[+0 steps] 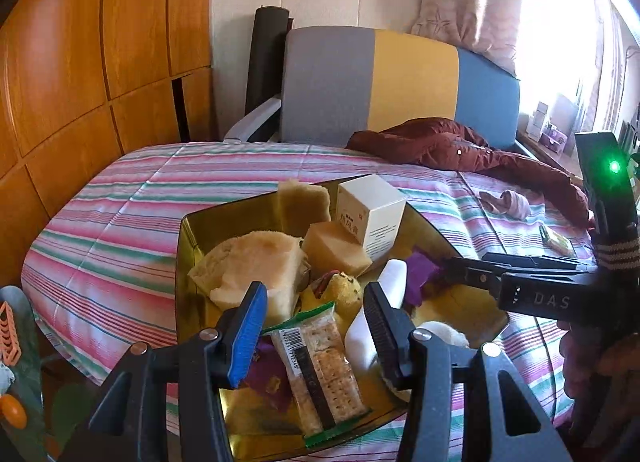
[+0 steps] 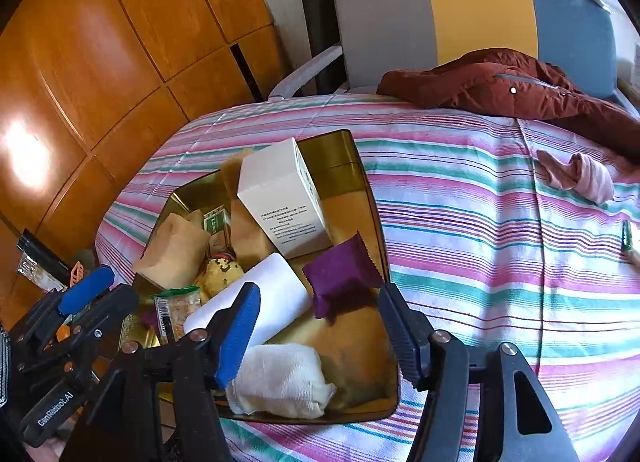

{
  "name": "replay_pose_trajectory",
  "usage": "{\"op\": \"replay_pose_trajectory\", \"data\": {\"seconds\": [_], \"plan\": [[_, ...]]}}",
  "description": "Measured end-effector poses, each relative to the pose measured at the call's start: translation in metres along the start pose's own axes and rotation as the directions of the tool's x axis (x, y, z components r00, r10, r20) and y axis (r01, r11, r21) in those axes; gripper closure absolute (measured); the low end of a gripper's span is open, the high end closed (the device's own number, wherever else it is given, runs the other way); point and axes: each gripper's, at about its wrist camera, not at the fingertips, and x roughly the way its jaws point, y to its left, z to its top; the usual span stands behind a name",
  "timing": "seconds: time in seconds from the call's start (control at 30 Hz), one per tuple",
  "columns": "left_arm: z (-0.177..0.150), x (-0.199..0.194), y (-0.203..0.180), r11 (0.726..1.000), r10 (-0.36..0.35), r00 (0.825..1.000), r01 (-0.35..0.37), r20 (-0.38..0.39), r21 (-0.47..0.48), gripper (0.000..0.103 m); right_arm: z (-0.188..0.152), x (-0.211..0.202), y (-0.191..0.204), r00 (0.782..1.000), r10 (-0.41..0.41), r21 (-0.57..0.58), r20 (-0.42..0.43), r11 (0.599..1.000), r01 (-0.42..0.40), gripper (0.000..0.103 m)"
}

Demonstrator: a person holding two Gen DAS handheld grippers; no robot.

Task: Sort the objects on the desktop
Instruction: 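Carry the purple packet and cracker packet over the gold tray and open both tools, then move both open tools back toward the yellow packet and pink sock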

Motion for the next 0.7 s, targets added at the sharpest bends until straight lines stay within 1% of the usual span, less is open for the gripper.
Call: {"op": "replay_pose_trajectory", "data": {"seconds": [0.33, 0.7], "plan": [[0.01, -0.007, -0.017, 0.999, -0.02, 1.0, 0.019, 0.022, 0.043, 0.052, -0.004, -0.018, -0.013, 1.0, -0.013, 0.021, 0.028, 1.0, 0.013, 0.037], [0.02, -0.001, -0.042, 0.994, -0.067, 0.998, 0.065, 0.017, 0.09, 0.052, -0.006, -0.031, -0.052, 0.997, -0.064, 0.076, 0.032, 0.995, 0.062, 0.033]]}}
